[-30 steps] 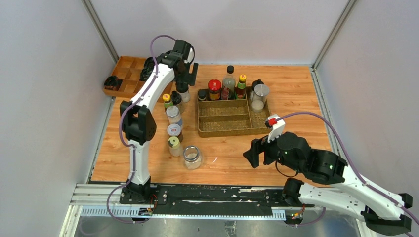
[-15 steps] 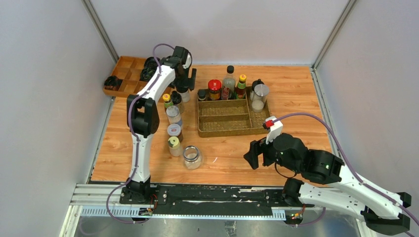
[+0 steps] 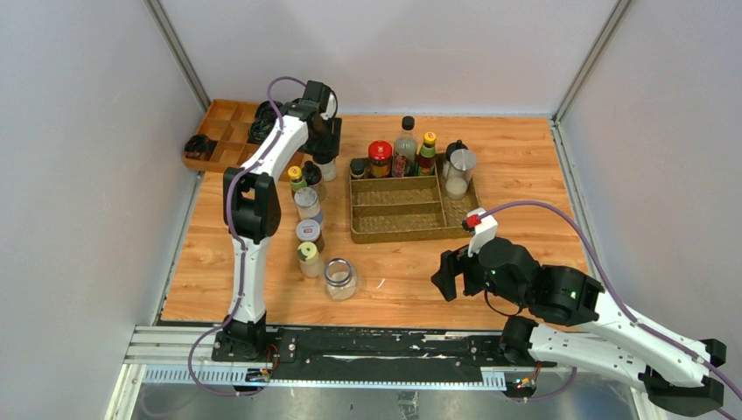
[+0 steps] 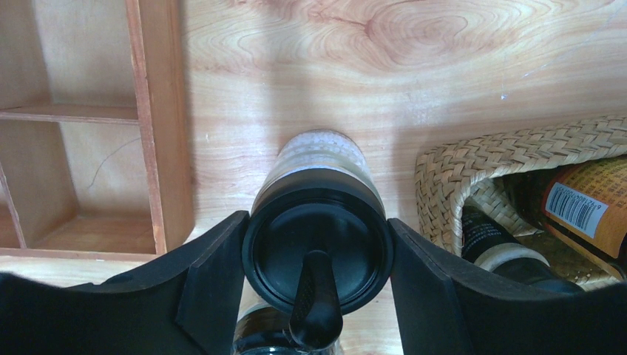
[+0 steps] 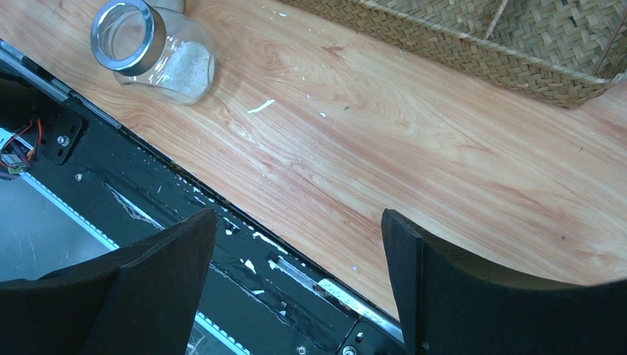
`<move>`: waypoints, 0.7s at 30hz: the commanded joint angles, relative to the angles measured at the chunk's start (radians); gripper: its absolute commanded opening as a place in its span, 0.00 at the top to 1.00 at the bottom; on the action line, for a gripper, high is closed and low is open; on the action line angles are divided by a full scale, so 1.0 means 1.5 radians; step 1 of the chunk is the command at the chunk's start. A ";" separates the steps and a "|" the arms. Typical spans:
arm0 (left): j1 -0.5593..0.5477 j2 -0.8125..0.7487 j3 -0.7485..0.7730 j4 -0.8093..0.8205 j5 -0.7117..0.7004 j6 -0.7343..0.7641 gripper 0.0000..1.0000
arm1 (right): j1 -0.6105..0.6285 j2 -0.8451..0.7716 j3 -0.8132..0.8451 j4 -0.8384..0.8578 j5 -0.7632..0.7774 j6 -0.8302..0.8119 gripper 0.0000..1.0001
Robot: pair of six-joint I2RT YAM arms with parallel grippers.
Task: Organize the condiment bottles
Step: Pick up the bottle from the center of the board.
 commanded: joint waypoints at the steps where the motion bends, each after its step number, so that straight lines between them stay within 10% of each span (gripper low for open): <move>1: 0.004 0.012 -0.012 0.012 0.024 -0.008 0.48 | 0.010 -0.010 -0.014 -0.008 0.018 0.016 0.13; 21: -0.010 -0.234 -0.022 0.010 0.048 -0.003 0.52 | 0.010 -0.039 -0.022 -0.014 0.014 0.030 0.15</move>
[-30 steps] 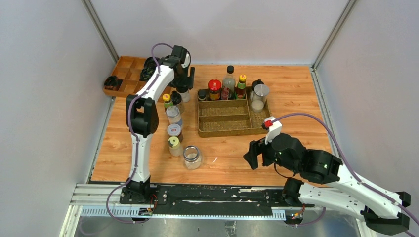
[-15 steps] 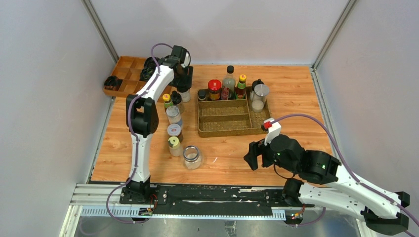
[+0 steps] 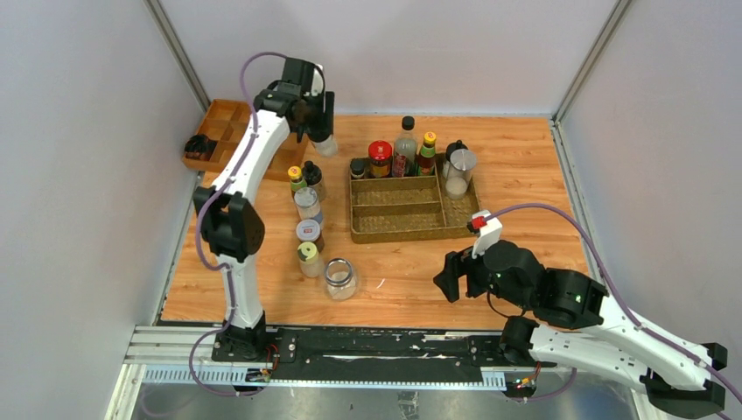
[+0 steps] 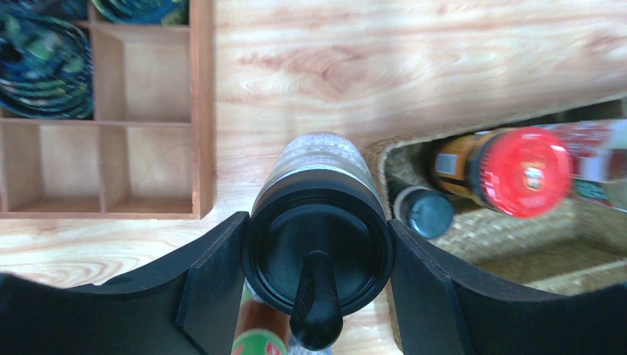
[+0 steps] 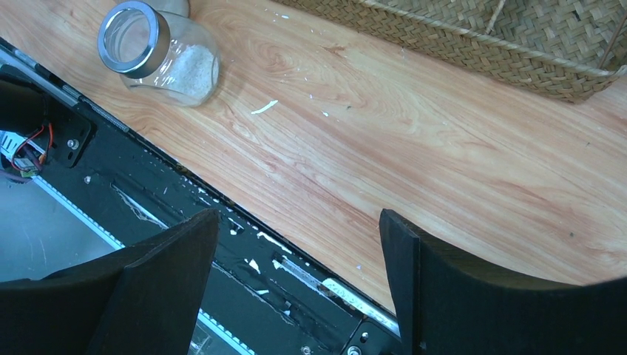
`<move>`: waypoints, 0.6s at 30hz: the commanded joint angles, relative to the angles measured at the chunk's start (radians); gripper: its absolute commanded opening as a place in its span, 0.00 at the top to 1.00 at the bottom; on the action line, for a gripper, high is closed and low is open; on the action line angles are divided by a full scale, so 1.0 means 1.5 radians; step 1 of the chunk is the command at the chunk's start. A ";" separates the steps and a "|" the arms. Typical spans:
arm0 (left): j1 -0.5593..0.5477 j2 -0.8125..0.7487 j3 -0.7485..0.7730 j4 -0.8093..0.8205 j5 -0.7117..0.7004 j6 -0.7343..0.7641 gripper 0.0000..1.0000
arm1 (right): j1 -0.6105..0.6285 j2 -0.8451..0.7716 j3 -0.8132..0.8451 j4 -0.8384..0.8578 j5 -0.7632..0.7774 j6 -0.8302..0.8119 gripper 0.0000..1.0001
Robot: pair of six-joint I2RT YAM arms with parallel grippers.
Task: Organize the condiment bottles
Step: Place the bottle in the storage box.
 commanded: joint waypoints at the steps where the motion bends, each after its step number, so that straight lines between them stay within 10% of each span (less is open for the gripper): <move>1: -0.009 -0.112 -0.018 0.015 0.022 0.002 0.51 | 0.010 -0.020 -0.006 -0.017 0.015 0.017 0.15; 18: -0.297 -0.229 -0.146 -0.022 -0.079 -0.045 0.50 | 0.010 -0.088 0.152 -0.138 0.057 0.033 0.19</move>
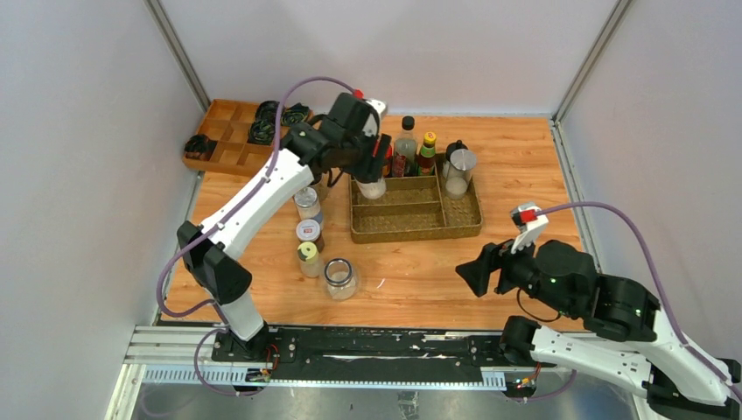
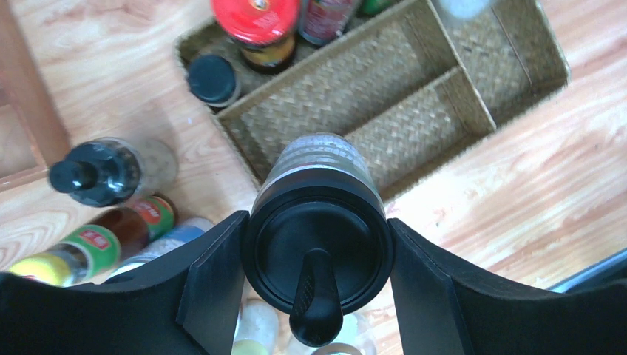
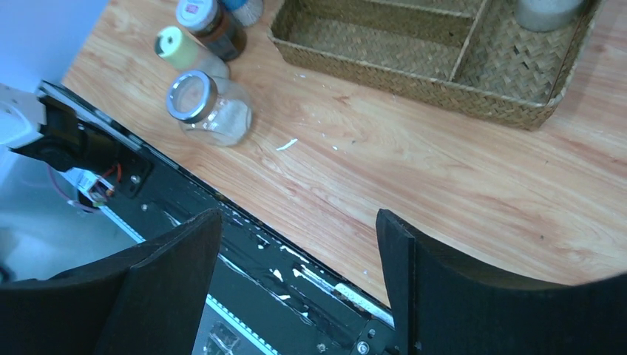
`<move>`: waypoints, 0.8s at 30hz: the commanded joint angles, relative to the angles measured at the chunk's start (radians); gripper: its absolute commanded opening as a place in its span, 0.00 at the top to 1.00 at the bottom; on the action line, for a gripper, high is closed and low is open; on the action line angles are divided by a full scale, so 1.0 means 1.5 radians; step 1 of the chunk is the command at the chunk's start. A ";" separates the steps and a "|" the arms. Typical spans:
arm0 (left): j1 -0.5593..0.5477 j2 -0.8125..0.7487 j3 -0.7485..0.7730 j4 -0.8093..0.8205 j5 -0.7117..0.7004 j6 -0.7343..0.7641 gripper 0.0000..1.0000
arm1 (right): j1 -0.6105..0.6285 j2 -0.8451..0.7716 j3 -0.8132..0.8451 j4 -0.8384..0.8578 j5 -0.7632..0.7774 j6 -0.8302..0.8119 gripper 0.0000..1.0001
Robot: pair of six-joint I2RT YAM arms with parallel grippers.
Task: Organize the condiment bottles
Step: Place the bottle in the storage box.
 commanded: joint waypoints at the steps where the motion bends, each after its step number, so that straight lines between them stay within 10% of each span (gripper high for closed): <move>1: -0.068 0.016 0.024 0.016 -0.074 -0.036 0.50 | 0.010 -0.034 0.035 -0.062 0.027 0.027 0.19; 24: -0.127 0.393 0.315 0.132 -0.096 -0.019 0.50 | 0.010 -0.056 -0.021 -0.067 -0.024 0.067 0.22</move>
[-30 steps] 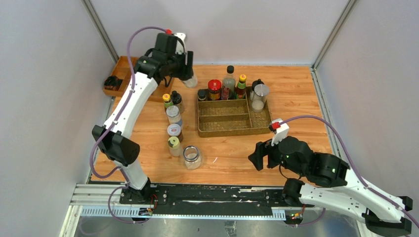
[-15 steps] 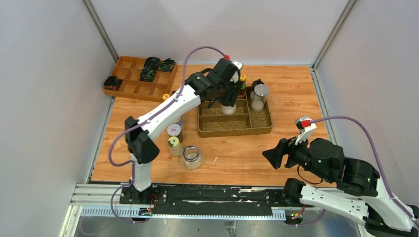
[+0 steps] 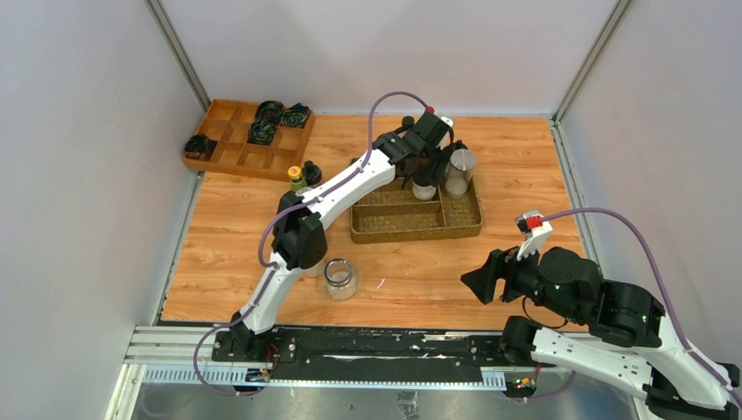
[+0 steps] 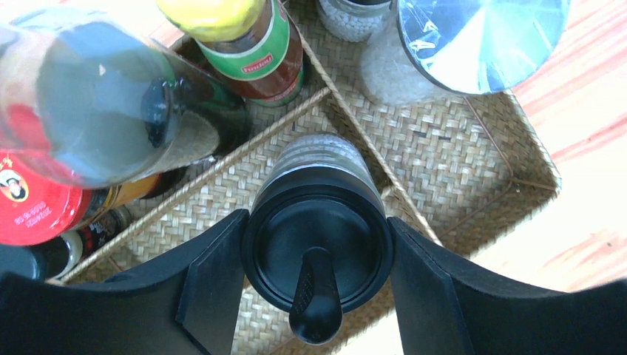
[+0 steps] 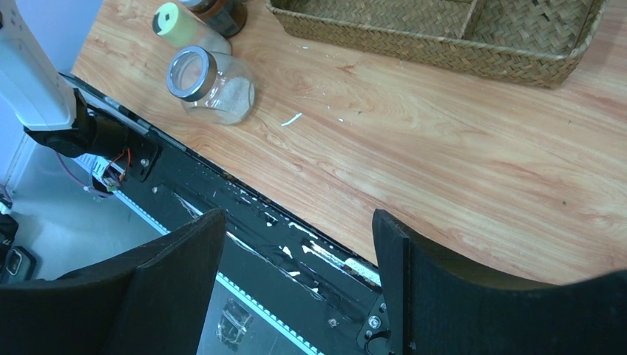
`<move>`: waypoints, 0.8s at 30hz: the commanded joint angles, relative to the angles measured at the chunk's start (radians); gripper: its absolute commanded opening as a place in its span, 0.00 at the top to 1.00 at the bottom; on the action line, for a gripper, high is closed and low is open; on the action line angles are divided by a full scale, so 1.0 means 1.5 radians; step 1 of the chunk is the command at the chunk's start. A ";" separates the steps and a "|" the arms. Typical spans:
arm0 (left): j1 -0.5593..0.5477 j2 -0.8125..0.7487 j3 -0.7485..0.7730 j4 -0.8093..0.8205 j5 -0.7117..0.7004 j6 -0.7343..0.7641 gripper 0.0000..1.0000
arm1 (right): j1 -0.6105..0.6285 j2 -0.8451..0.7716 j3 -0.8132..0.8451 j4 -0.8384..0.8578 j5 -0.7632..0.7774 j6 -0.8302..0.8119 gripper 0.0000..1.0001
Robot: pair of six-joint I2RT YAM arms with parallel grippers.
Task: Organize the condiment bottles
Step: Place the bottle in the storage box.
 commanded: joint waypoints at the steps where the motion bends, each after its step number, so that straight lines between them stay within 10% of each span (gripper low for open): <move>1: -0.002 -0.003 0.001 0.082 -0.018 0.011 0.50 | 0.010 -0.010 -0.022 -0.016 -0.003 0.010 0.22; 14: -0.001 0.051 -0.019 0.106 0.019 0.014 0.45 | 0.009 -0.012 -0.053 -0.009 0.005 0.007 0.22; 24: -0.002 0.035 -0.042 0.108 0.018 0.031 0.14 | 0.010 0.004 -0.062 0.008 -0.010 -0.004 0.20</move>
